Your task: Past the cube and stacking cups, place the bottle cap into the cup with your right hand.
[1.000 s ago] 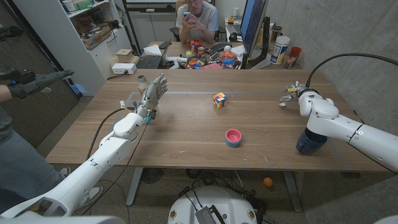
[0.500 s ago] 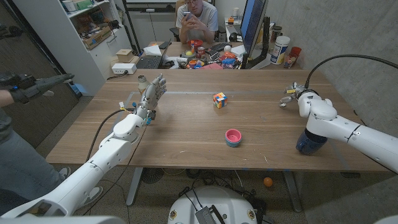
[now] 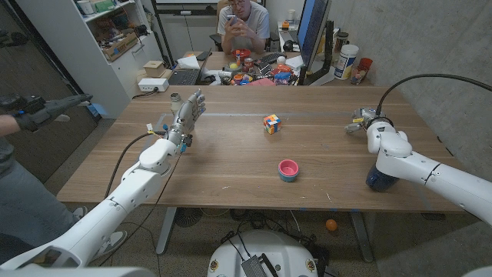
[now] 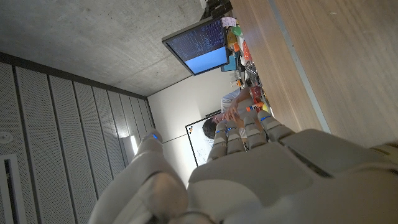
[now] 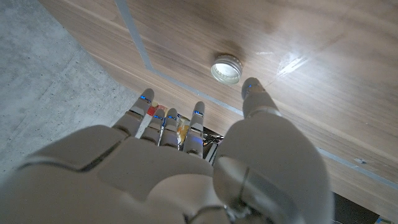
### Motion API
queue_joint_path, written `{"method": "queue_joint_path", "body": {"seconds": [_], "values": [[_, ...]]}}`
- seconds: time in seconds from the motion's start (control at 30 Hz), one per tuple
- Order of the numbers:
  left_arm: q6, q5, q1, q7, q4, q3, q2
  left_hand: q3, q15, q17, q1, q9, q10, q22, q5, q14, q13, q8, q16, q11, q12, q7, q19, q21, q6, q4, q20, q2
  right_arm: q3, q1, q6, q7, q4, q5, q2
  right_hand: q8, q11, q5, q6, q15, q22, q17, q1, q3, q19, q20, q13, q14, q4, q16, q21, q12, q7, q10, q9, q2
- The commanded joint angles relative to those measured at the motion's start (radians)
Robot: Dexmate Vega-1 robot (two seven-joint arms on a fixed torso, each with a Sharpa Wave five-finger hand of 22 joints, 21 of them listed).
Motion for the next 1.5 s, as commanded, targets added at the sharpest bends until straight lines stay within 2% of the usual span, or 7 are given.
{"method": "queue_joint_path", "body": {"seconds": [0.03, 0.27, 0.87, 1.17, 1.3, 1.37, 1.5], "values": [[0.008, 0.006, 0.004, 0.009, -0.021, 0.000, 0.009, 0.002, 0.000, 0.005, 0.002, 0.005, -0.001, 0.004, -0.002, -0.003, 0.003, -0.001, 0.001, -0.002, 0.002, -0.003, -0.004, 0.000, 0.009, -0.005, 0.001, 0.005, -0.012, 0.002, 0.010, -0.028, 0.034, -0.018, 0.015, 0.013, -0.002, 0.016, 0.031, 0.002, 0.002, 0.006, 0.007, -0.004, 0.014, -0.001, 0.004, 0.015, 0.003, 0.008, -0.007, 0.011, -0.012, 0.015, 0.004, -0.010], [0.010, 0.006, 0.018, 0.021, -0.033, -0.006, 0.014, 0.001, 0.001, 0.005, 0.002, 0.005, -0.002, 0.004, -0.002, -0.004, 0.003, -0.002, 0.001, 0.002, 0.001, -0.002, -0.003, 0.000, 0.009, -0.006, 0.001, 0.006, -0.030, 0.022, 0.023, -0.002, 0.063, -0.026, 0.025, 0.025, -0.007, 0.031, 0.072, -0.001, 0.002, 0.007, 0.013, -0.005, 0.019, -0.001, 0.005, 0.020, 0.004, 0.009, -0.014, 0.013, -0.039, 0.022, 0.006, -0.009], [0.023, 0.005, 0.022, 0.023, -0.041, -0.007, 0.018, 0.000, 0.002, 0.005, 0.001, 0.005, -0.004, 0.004, -0.002, -0.004, 0.003, -0.002, 0.000, 0.001, 0.000, -0.002, -0.006, -0.001, 0.010, -0.007, 0.003, 0.006, -0.042, 0.043, 0.039, -0.002, 0.124, -0.028, 0.048, 0.031, -0.015, 0.049, 0.103, -0.012, 0.002, 0.009, 0.016, -0.007, 0.045, -0.005, 0.006, 0.050, 0.010, 0.018, -0.017, 0.021, -0.044, 0.048, 0.008, -0.004], [0.025, 0.005, 0.015, 0.017, -0.032, 0.000, 0.013, 0.000, 0.002, 0.005, 0.001, 0.005, -0.005, 0.004, -0.002, -0.004, 0.003, -0.002, 0.000, 0.003, 0.000, -0.001, -0.006, -0.001, 0.010, -0.008, 0.003, 0.007, -0.028, 0.027, 0.033, -0.044, 0.123, -0.013, 0.050, 0.081, -0.031, 0.075, 0.242, -0.025, 0.002, 0.008, 0.036, -0.006, 0.086, -0.009, 0.007, 0.106, 0.011, 0.031, -0.025, 0.036, -0.069, 0.110, 0.021, 0.007], [0.028, 0.004, 0.013, 0.015, -0.029, 0.004, 0.011, 0.000, 0.002, 0.005, 0.001, 0.005, -0.005, 0.004, -0.002, -0.004, 0.003, -0.003, 0.000, 0.001, 0.000, -0.001, -0.007, -0.001, 0.010, -0.009, 0.004, 0.007, -0.031, 0.029, 0.031, -0.043, 0.123, -0.013, 0.050, 0.088, -0.038, 0.078, 0.257, -0.031, 0.003, 0.009, 0.037, -0.006, 0.091, -0.011, 0.008, 0.117, 0.013, 0.034, -0.027, 0.038, -0.068, 0.119, 0.024, 0.012], [0.028, 0.005, 0.011, 0.014, -0.028, 0.005, 0.011, 0.000, 0.002, 0.005, 0.001, 0.005, -0.006, 0.004, -0.002, -0.005, 0.003, -0.003, 0.000, 0.002, -0.001, -0.001, -0.007, -0.001, 0.010, -0.009, 0.004, 0.007, -0.032, 0.030, 0.025, -0.042, 0.123, -0.013, 0.052, 0.105, -0.037, 0.081, 0.296, -0.031, 0.003, 0.008, 0.039, -0.009, 0.094, -0.011, 0.008, 0.122, 0.014, 0.034, -0.031, 0.037, -0.079, 0.126, 0.030, 0.014], [0.026, 0.005, 0.011, 0.014, -0.024, 0.006, 0.008, 0.000, 0.003, 0.005, 0.000, 0.005, -0.006, 0.004, -0.002, -0.005, 0.003, -0.003, 0.000, 0.001, -0.001, -0.001, -0.006, -0.001, 0.009, -0.009, 0.004, 0.008, -0.034, 0.030, 0.029, -0.043, 0.121, -0.011, 0.049, 0.107, -0.040, 0.082, 0.300, -0.033, 0.003, 0.008, 0.039, -0.010, 0.094, -0.011, 0.008, 0.125, 0.014, 0.034, -0.032, 0.038, -0.080, 0.131, 0.032, 0.014]]}}
